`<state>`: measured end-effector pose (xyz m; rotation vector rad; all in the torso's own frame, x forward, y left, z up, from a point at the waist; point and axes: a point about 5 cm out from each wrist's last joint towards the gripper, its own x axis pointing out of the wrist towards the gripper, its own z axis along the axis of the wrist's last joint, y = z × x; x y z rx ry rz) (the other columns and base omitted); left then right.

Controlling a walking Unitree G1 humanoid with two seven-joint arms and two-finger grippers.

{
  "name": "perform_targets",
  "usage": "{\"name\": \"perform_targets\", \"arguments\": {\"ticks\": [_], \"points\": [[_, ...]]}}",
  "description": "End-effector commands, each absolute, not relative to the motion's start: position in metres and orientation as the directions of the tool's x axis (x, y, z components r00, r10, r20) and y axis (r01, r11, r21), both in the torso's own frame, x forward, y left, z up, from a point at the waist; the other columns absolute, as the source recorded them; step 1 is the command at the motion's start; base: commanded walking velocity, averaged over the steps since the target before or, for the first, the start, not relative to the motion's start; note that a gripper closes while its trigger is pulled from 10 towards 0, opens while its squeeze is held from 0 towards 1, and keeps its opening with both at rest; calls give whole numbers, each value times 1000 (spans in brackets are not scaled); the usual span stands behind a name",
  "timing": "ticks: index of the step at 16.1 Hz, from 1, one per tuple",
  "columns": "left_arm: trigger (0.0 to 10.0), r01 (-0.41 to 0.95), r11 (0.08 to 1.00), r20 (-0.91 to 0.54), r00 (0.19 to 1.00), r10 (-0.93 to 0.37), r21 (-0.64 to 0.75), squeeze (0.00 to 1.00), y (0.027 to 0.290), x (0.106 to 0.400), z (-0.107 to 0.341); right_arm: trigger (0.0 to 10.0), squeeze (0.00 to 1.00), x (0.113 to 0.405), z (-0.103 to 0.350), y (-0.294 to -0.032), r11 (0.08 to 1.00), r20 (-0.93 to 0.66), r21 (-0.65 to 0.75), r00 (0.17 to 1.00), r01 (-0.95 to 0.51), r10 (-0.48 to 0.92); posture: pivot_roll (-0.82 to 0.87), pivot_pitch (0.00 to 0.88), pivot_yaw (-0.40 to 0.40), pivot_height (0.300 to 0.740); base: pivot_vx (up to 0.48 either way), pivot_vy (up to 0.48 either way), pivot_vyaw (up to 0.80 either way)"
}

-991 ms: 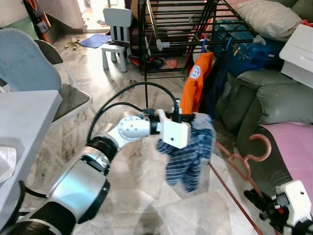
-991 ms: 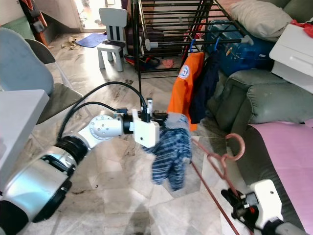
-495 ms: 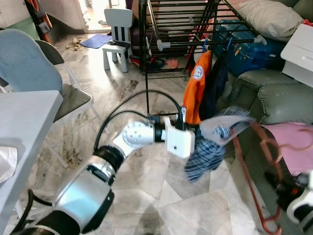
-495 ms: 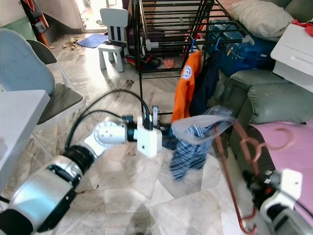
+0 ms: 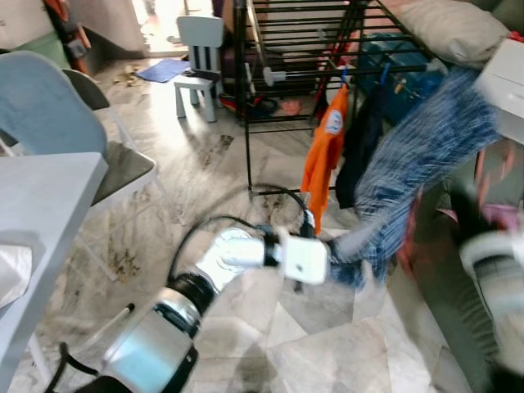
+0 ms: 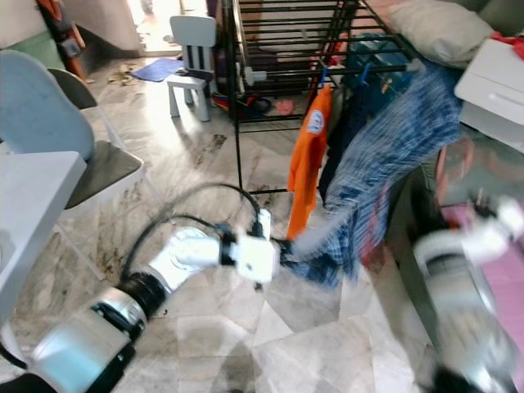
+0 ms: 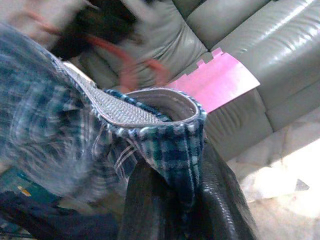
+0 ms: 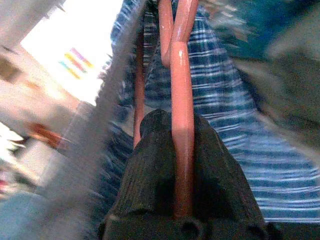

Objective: Hang hanger

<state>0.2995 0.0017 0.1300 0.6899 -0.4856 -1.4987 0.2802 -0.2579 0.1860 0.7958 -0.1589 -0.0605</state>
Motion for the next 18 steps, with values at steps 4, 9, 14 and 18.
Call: {"name": "perform_targets", "arguments": {"ticks": [4,9,14,18], "points": [[10000,746,-125,-184,-4,-983,654,0,1,292,119,10000,0,285,208,-235,692,192,718,978,-81,-85,-59,0,-2,740,0,0,0],[10000,802,-155,-243,-13,-970,577,0,2,286,101,10000,0,286,209,-230,861,145,508,985,4,-90,-66,0,-6,740,0,0,0],[10000,915,-125,-259,-24,-966,382,1000,-1,283,87,10000,0,275,179,-215,976,50,218,999,-30,19,-70,0,-4,740,0,0,0],[10000,927,-112,-255,-18,-967,358,1000,-4,283,87,10000,0,267,171,-211,992,112,105,992,-73,61,-76,0,-5,740,0,0,0]]}}
